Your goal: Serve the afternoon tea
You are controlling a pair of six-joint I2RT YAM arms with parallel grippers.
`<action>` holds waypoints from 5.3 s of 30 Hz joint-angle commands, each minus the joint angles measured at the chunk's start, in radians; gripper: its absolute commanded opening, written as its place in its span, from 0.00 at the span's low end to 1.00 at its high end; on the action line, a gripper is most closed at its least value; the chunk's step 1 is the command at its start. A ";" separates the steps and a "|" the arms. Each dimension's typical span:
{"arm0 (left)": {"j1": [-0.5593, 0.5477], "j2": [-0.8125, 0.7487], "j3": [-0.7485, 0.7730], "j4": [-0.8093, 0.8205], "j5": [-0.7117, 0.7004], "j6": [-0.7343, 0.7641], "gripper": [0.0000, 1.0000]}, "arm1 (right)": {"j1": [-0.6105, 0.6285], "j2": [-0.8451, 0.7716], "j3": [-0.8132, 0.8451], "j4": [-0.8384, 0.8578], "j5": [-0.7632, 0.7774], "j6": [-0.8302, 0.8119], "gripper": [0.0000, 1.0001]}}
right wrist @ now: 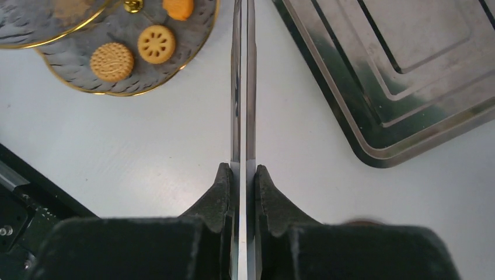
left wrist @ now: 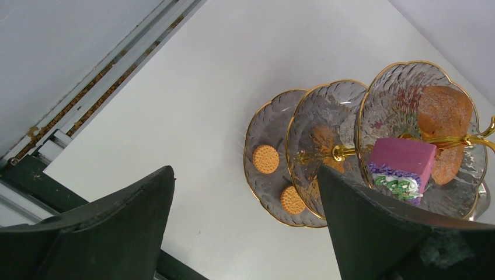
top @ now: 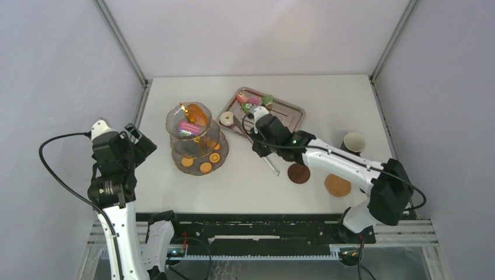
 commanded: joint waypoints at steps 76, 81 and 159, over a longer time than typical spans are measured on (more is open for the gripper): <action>0.004 0.050 0.048 0.041 -0.010 0.021 0.96 | -0.346 0.559 0.693 -0.277 -0.431 0.180 0.19; 0.005 0.048 0.051 0.038 -0.013 0.022 0.96 | -0.365 0.426 0.576 -0.235 -0.416 0.181 0.16; 0.005 -0.023 0.042 -0.010 -0.019 0.028 0.96 | 0.069 0.358 0.518 0.008 -0.463 0.392 0.15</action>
